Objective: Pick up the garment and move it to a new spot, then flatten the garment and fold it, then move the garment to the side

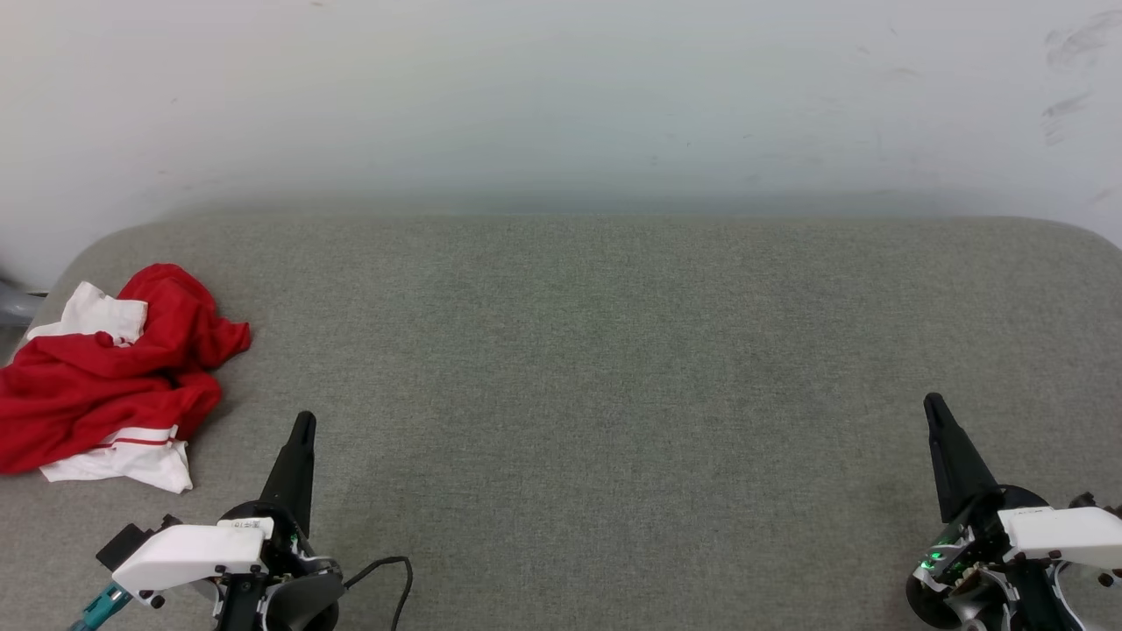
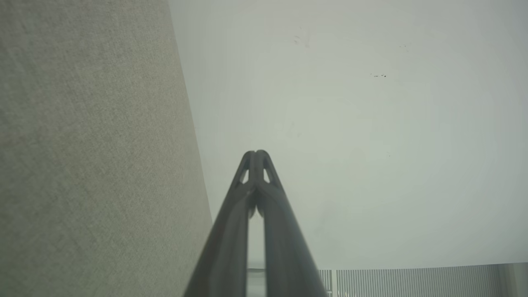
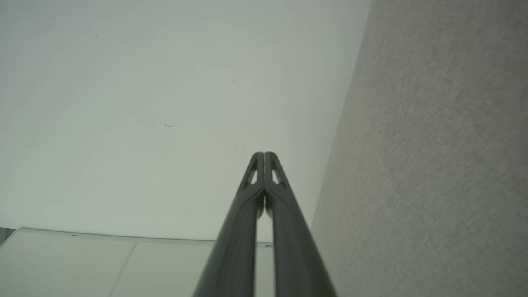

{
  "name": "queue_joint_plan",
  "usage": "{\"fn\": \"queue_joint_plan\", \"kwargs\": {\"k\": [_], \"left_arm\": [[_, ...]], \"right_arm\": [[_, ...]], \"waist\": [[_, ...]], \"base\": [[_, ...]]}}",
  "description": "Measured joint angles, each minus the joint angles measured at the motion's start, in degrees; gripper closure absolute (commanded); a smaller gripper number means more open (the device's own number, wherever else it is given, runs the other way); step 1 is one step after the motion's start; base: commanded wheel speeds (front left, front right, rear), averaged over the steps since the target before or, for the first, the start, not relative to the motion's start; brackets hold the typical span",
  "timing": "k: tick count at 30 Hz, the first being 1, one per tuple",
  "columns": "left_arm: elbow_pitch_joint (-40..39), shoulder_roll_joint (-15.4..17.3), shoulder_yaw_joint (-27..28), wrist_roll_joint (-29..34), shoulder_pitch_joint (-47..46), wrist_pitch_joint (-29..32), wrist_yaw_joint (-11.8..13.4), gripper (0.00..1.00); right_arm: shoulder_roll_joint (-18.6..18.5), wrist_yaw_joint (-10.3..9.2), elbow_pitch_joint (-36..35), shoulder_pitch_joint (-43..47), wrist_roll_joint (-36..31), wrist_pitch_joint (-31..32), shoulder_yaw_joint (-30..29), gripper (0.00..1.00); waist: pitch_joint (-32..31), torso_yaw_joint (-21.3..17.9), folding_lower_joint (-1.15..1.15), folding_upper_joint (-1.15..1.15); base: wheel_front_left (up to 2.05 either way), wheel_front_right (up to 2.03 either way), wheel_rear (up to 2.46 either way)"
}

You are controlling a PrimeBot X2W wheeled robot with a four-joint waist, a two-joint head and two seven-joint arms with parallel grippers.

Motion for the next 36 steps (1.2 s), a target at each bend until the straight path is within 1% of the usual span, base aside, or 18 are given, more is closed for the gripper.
{"fn": "queue_joint_plan", "kwargs": {"k": [36], "left_arm": [[0.0,0.0,0.02,0.01,0.0,-0.01,0.0,1.0]], "right_arm": [[0.0,0.0,0.0,0.0,0.0,0.0,0.0,1.0]], "waist": [[0.0,0.0,0.0,0.0]], "base": [[0.0,0.0,0.0]]}}
